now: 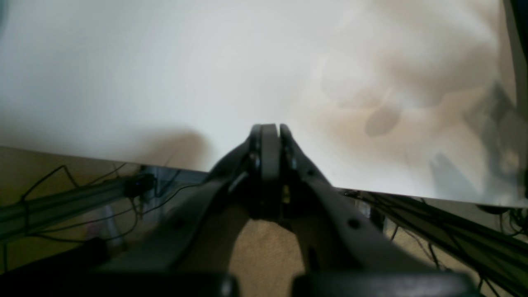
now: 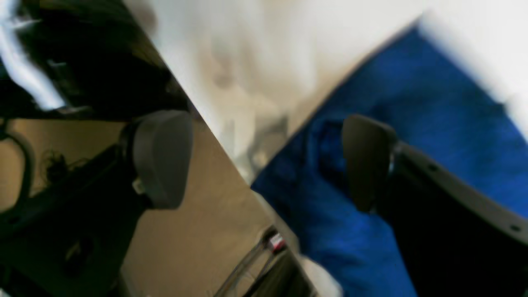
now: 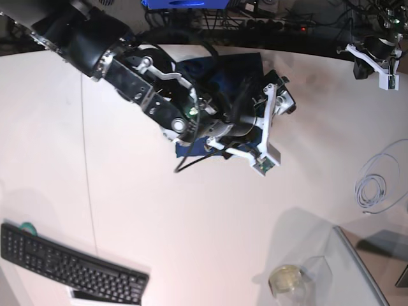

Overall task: Layout the t-shirt on the table in an organized manner, then fold the t-shirt properly
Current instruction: 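Carry the folded end with the right gripper over onto the other half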

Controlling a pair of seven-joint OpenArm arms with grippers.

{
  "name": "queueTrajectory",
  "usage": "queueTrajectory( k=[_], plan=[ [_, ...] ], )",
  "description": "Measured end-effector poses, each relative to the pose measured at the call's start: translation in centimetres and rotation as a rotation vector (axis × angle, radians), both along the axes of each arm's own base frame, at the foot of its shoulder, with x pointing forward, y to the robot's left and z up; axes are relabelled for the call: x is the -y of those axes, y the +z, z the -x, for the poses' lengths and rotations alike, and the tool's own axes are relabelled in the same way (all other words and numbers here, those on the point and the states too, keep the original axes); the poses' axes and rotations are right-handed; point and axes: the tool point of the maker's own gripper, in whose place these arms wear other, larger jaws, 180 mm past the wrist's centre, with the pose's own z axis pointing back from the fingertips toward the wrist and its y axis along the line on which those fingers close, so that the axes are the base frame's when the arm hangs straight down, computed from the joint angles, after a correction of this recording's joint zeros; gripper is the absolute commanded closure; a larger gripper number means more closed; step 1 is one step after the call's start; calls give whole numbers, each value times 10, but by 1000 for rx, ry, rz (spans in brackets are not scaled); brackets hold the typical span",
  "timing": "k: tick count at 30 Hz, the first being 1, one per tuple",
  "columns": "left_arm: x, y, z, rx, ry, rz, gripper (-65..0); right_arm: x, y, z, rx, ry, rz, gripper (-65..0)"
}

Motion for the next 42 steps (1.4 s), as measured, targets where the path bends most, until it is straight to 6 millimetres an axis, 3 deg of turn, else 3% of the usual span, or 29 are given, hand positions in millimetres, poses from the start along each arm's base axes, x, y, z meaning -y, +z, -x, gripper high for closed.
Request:
queueTrajectory(
  k=[2, 4, 7, 10, 15, 19, 23, 28, 34, 38, 40, 42],
  plan=[
    [0, 0, 1, -1, 1, 1, 0, 23, 3, -12, -36, -137, -18, -525],
    [-1, 0, 2, -3, 2, -2, 0, 48, -11, -20, -77, -261, 4, -470],
    [-10, 4, 5, 5, 27, -15, 0, 78, -33, -26, -92, -343, 44, -255],
    [-13, 6, 5, 9, 35, -20, 0, 90, -47, -28, -89, -373, 71, -41],
    [-13, 6, 5, 10, 36, -17, 0, 98, -81, -19, -168, -391, 137, -23],
    [-12, 5, 6, 10, 37, -16, 0, 106, -101, -24, -165, -430, 168, -21],
    [-12, 5, 6, 10, 37, -15, 0, 92, -111, -19, -209, -431, 166, -21],
    [-12, 5, 6, 9, 37, -15, 0, 67, -95, -31, -196, -423, 114, -21],
    [-12, 5, 7, 7, 36, -15, 0, 17, -94, -37, -182, -325, 139, -21],
    [-12, 5, 7, 7, 37, -14, 0, -25, -79, -40, -73, -220, 121, -21],
    [-13, -1, 10, -5, 47, -4, 0, -31, -74, -41, -31, -186, 116, -21],
    [-13, -9, 17, -29, 59, 12, 0, -22, -70, -43, -11, -181, 123, -21]
  ],
)
